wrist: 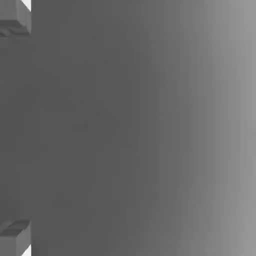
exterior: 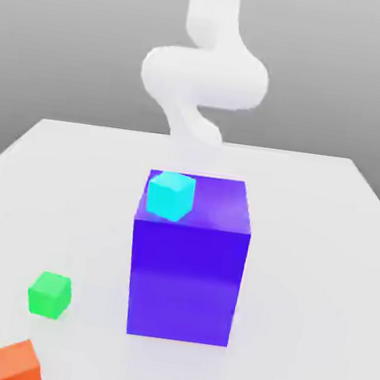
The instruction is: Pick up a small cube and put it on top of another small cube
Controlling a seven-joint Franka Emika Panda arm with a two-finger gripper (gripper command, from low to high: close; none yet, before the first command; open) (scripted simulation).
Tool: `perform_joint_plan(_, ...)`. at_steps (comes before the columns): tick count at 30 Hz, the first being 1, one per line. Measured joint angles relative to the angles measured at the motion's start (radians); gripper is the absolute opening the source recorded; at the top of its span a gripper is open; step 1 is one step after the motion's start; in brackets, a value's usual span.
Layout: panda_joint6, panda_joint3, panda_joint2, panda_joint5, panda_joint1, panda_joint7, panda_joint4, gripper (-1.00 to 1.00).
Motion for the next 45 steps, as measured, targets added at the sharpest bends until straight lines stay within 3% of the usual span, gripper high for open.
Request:
perform_joint_plan(19, 0.182, -0.234, 0.695, 0.175, -0.169, 0.084, 0.029, 0.0)
perform_joint_plan(30, 0.291, -0.305, 1.09, 0.256, -0.303, 0.144, 0.045, 0.0)
perform_joint_plan(34, 0.385, -0.249, 1.235, 0.323, -0.362, 0.104, 0.076, 0.0)
perform_joint_plan(35, 0.404, -0.236, 1.261, 0.335, -0.374, 0.095, 0.082, -1.0)
perform_joint_plan(41, 0.414, -0.229, 1.273, 0.342, -0.379, 0.09, 0.086, -1.0)
perform_joint_plan(45, 0.34, -0.28, 1.173, 0.286, -0.34, 0.131, 0.06, -1.0)
